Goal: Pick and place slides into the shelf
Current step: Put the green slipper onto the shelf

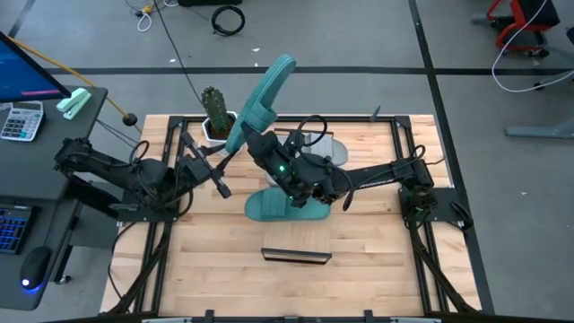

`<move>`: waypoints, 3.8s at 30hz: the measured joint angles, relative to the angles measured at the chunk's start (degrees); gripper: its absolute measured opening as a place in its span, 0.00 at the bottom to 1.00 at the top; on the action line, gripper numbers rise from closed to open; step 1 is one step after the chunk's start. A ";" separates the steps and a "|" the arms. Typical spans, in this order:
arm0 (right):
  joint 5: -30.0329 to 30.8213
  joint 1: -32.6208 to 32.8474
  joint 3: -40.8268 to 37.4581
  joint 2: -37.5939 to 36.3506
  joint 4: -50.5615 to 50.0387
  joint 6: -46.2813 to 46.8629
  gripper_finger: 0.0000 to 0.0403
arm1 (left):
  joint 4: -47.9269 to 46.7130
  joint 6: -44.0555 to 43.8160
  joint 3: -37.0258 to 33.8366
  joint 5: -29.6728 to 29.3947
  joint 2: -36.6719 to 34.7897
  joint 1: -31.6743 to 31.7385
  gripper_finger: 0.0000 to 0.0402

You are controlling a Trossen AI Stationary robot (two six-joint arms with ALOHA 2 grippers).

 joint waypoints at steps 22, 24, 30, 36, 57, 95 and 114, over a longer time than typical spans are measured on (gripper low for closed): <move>-4.60 0.46 -0.40 0.66 -1.11 -3.06 0.33 | 0.56 2.28 0.31 -0.62 -0.11 0.14 0.15; -5.52 0.54 -0.48 0.90 -1.39 -3.02 0.38 | 0.19 2.34 0.27 -0.84 -0.06 0.13 0.14; -5.22 1.27 -0.37 0.55 -1.03 -3.08 0.48 | 0.32 2.26 0.24 -1.04 -0.09 0.07 0.14; -6.23 3.61 -0.15 -2.29 -1.62 -4.90 0.51 | 0.39 3.65 0.13 -2.91 -0.53 0.27 0.14; 24.19 19.85 -0.09 -21.52 -29.64 -31.51 0.49 | -3.26 -23.83 0.09 -2.66 -7.94 -9.51 0.14; -8.70 33.85 -0.11 -31.39 -110.54 4.64 0.47 | -24.18 -110.36 0.07 19.29 3.08 -15.23 0.13; -11.16 35.10 -0.13 -27.40 -110.90 4.52 0.47 | -21.42 -132.25 0.07 22.16 4.92 -20.09 0.13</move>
